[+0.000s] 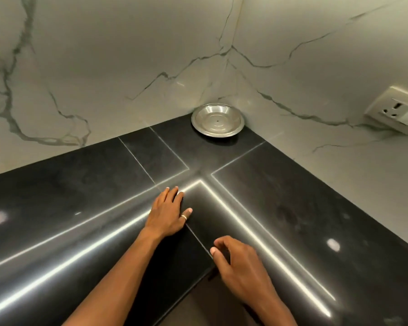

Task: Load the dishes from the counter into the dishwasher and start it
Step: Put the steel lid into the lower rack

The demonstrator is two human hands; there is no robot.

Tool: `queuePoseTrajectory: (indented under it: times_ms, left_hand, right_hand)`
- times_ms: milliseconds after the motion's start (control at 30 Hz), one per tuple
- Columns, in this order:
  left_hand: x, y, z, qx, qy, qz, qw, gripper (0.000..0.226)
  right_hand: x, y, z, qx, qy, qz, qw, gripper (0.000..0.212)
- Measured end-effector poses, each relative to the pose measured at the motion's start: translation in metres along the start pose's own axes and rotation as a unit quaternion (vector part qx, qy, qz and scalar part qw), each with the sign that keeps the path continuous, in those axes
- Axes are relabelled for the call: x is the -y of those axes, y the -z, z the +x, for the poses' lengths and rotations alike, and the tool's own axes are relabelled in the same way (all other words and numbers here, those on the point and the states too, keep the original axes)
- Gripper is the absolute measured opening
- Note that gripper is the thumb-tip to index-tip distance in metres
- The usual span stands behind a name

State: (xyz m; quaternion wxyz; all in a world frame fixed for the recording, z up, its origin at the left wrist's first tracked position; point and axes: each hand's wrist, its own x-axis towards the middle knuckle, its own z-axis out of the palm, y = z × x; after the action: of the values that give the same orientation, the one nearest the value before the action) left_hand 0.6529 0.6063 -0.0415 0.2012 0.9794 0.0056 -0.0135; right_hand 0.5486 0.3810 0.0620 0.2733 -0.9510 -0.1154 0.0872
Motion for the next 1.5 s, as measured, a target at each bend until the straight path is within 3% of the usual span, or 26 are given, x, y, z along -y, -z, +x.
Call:
queuePoseTrajectory:
  times_ms: [133, 300, 400, 467, 533, 600, 700, 767, 933, 1167, 1500]
  left_hand:
    - [0.01, -0.016, 0.017, -0.067, -0.015, 0.015, 0.998, 0.071]
    - [0.019, -0.013, 0.057, -0.065, -0.035, 0.031, 0.997, 0.068]
    - [0.025, -0.009, 0.095, -0.067, -0.032, 0.022, 0.997, 0.067]
    - [0.028, -0.01, 0.112, -0.068, -0.028, 0.027, 0.997, 0.067]
    - [0.029, -0.01, 0.118, -0.071, -0.032, 0.03, 0.997, 0.066]
    - [0.03, -0.01, 0.119, -0.072, -0.027, 0.028, 0.997, 0.065]
    - [0.028, -0.007, 0.119, -0.063, -0.017, 0.032, 0.997, 0.065]
    - [0.026, -0.005, 0.118, -0.055, -0.016, 0.033, 0.998, 0.066]
    - [0.026, -0.002, 0.118, -0.043, -0.011, 0.029, 0.999, 0.066]
    - [0.025, -0.003, 0.118, -0.041, -0.009, 0.032, 0.999, 0.066]
    - [0.025, -0.005, 0.121, -0.072, -0.02, -0.007, 0.997, 0.059]
  right_hand:
    - [-0.018, -0.009, 0.092, -0.071, 0.042, -0.047, 0.995, 0.023]
    - [-0.027, -0.025, 0.229, -0.115, 0.043, -0.062, 0.99, 0.021]
    - [-0.025, -0.026, 0.299, -0.139, 0.016, 0.005, 0.99, 0.028]
    - [-0.025, -0.022, 0.344, -0.158, -0.053, 0.11, 0.98, 0.036]
    - [-0.027, -0.017, 0.382, -0.179, -0.156, 0.242, 0.941, 0.038]
    - [-0.029, -0.012, 0.414, -0.195, -0.244, 0.386, 0.868, 0.03]
    - [-0.032, -0.01, 0.444, -0.218, -0.289, 0.53, 0.766, 0.022]
    - [-0.034, -0.012, 0.459, -0.228, -0.298, 0.575, 0.727, 0.018]
    - [-0.03, -0.013, 0.473, -0.231, -0.282, 0.644, 0.672, 0.023]
    - [-0.028, -0.008, 0.456, -0.218, -0.238, 0.68, 0.659, 0.016]
    - [0.0, -0.017, 0.262, -0.115, -0.227, 0.711, 0.656, 0.027]
